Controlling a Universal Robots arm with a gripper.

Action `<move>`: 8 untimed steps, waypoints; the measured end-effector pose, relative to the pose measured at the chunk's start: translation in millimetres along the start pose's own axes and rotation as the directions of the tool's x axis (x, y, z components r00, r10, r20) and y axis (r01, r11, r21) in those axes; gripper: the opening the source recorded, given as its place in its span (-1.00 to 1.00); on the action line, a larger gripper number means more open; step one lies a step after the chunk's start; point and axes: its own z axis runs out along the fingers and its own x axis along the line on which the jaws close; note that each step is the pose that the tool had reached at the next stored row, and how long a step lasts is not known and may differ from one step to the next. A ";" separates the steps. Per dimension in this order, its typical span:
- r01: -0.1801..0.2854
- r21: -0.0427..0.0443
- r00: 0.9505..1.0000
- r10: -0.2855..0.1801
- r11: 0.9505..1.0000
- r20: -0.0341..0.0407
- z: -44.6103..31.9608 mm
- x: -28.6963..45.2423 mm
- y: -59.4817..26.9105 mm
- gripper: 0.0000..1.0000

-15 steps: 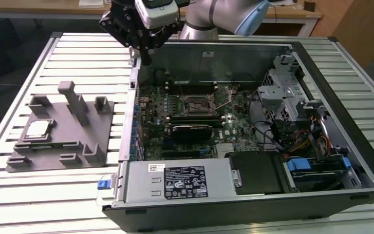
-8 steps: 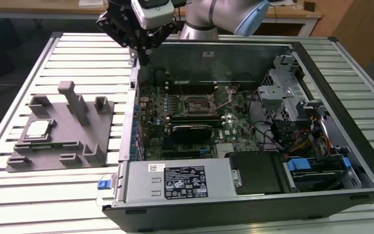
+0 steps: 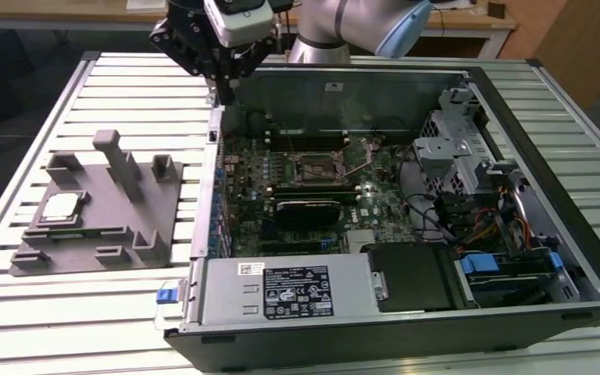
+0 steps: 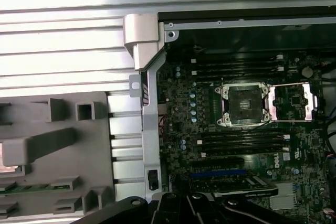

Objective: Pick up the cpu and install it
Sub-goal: 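Reach for the cpu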

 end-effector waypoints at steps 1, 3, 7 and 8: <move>0.000 0.000 1.000 0.000 1.000 0.000 0.0 0.5 0.0 -0.79; 0.000 0.000 1.000 0.000 1.000 0.000 0.1 1.7 -0.1 -0.79; 0.000 0.000 1.000 0.000 1.000 0.000 0.2 4.0 -0.3 -0.79; 0.000 0.000 1.000 0.000 1.000 0.000 0.3 4.5 -0.3 -0.79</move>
